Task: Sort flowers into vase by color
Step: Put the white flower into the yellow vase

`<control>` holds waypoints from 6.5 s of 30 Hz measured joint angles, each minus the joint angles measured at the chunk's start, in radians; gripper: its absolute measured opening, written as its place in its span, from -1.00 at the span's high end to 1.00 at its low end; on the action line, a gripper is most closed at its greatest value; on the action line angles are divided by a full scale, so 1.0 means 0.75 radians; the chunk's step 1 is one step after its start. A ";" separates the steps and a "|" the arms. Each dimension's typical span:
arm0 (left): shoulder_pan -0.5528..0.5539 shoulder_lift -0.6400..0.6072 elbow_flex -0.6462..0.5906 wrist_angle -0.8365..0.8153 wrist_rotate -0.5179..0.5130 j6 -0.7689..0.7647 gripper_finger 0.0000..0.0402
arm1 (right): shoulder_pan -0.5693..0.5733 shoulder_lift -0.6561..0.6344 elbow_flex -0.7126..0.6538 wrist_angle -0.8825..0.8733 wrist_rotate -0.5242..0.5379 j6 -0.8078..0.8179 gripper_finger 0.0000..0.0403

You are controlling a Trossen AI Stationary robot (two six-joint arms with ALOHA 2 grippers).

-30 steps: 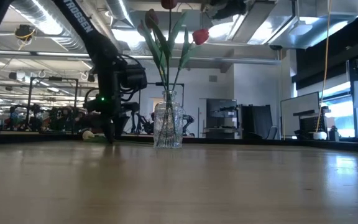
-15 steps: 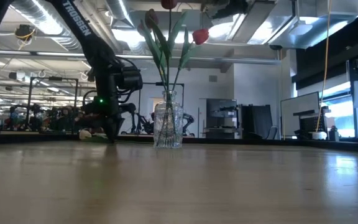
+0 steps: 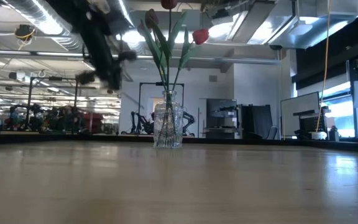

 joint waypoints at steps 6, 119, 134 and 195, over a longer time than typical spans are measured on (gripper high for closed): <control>-0.098 -0.325 0.001 -0.004 -0.002 0.392 0.98 | 0.000 -0.003 0.001 0.019 -0.051 -0.001 -0.77; -1.913 -1.355 -0.820 0.750 1.202 1.382 1.00 | 0.952 0.180 0.000 0.486 0.833 1.130 -0.77; -2.027 -1.352 -0.820 0.613 1.098 1.483 1.00 | 0.922 0.206 0.000 0.373 0.860 1.219 -0.77; -2.242 -1.365 -0.882 0.233 0.940 0.807 0.55 | 0.820 0.354 0.000 0.229 0.990 1.009 -0.77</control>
